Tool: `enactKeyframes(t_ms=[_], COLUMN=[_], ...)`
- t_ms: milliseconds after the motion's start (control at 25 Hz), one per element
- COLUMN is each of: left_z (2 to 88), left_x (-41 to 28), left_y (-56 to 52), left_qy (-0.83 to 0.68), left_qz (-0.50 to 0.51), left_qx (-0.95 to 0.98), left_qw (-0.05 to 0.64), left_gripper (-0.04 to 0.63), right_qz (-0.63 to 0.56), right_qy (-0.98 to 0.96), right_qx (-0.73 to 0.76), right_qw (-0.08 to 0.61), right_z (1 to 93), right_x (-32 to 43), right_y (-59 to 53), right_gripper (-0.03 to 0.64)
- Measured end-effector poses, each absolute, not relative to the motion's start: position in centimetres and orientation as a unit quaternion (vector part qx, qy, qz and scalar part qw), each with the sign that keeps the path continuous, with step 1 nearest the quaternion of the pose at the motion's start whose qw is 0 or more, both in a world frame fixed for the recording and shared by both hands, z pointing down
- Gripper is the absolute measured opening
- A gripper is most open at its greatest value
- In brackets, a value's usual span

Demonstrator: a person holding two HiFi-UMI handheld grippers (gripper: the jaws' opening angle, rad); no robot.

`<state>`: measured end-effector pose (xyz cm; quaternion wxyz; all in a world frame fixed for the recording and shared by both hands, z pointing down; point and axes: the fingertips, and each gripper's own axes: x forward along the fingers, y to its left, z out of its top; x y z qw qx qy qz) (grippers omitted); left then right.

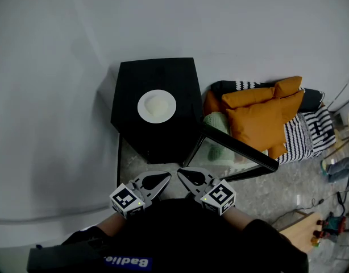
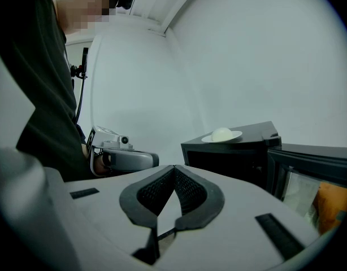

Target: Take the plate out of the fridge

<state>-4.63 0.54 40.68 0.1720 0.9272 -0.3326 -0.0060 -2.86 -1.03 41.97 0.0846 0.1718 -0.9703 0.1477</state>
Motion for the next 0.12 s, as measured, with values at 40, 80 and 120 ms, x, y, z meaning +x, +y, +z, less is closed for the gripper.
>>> enactKeyframes(t_ms=[40, 80, 120], left_z=[40.7, 40.74, 40.77], left_x=[-4.66, -4.69, -4.72], left_y=[0.55, 0.56, 0.57], left_qy=[-0.333, -0.333, -0.333], left_qz=[-0.006, -0.005, -0.005], left_qx=[0.927, 0.927, 0.927], left_qw=[0.172, 0.172, 0.172], left_gripper=[0.008, 0.008, 0.008], right_qz=[0.15, 0.152, 0.155], right_qy=[-0.969, -0.969, -0.968], right_qx=[0.172, 0.173, 0.173], right_qw=[0.089, 0.093, 0.097], right_z=[41.84, 41.73, 41.61], right_x=[-2.87, -2.89, -2.9], right_y=[-0.96, -0.9, -0.83], right_gripper=[0.009, 0.009, 0.009])
